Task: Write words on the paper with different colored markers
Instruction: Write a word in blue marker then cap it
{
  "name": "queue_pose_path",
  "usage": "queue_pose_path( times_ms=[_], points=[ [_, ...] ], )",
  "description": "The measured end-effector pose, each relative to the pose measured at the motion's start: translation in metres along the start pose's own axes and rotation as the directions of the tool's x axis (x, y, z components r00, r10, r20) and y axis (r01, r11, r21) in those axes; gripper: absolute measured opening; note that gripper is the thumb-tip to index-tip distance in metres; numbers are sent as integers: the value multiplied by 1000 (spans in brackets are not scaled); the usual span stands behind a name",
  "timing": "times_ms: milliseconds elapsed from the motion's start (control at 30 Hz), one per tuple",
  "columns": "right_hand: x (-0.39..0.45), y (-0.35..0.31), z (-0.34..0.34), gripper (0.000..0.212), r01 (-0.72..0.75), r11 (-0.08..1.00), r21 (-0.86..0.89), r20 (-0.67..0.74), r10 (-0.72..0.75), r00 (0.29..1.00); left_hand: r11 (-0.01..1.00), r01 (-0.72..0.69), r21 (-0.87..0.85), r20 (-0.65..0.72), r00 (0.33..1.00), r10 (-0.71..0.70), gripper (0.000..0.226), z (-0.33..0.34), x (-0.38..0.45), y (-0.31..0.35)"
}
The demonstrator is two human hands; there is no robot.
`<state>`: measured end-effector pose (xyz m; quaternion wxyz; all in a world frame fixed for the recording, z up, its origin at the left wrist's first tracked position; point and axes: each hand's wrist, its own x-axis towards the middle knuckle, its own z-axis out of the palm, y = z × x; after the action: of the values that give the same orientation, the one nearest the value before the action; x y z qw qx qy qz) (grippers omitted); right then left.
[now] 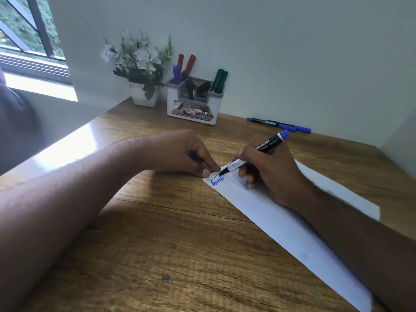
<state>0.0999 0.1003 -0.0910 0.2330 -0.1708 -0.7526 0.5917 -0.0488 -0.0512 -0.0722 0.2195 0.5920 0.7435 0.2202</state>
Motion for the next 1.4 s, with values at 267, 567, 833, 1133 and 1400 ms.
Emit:
queue_pose_path(
  times_ms=[267, 567, 833, 1133, 1400],
  points=[
    [3, -5, -3, 11, 88, 921, 378, -74, -64, 995, 818, -86, -569, -244, 967, -68, 37, 1, 0, 3],
    [3, -7, -2, 8, 214, 924, 316, -41, -212, 976, 827, -138, -545, -208, 978, 26, 81, 9, -4, 16],
    [4, -7, -6, 16, 290, 918, 269, -91, -276, 957, 820, -158, -551, -229, 973, 34, 89, 9, -4, 17],
    [1, -9, -3, 3, 252, 934, 255, -39, -251, 967, 844, -192, -500, -232, 969, 83, 83, 4, -7, 16],
    [-2, -8, 1, 25, 199, 943, 268, 89, -230, 969, 607, -234, -760, -280, 960, 19, 42, 10, -4, 22]
  ],
)
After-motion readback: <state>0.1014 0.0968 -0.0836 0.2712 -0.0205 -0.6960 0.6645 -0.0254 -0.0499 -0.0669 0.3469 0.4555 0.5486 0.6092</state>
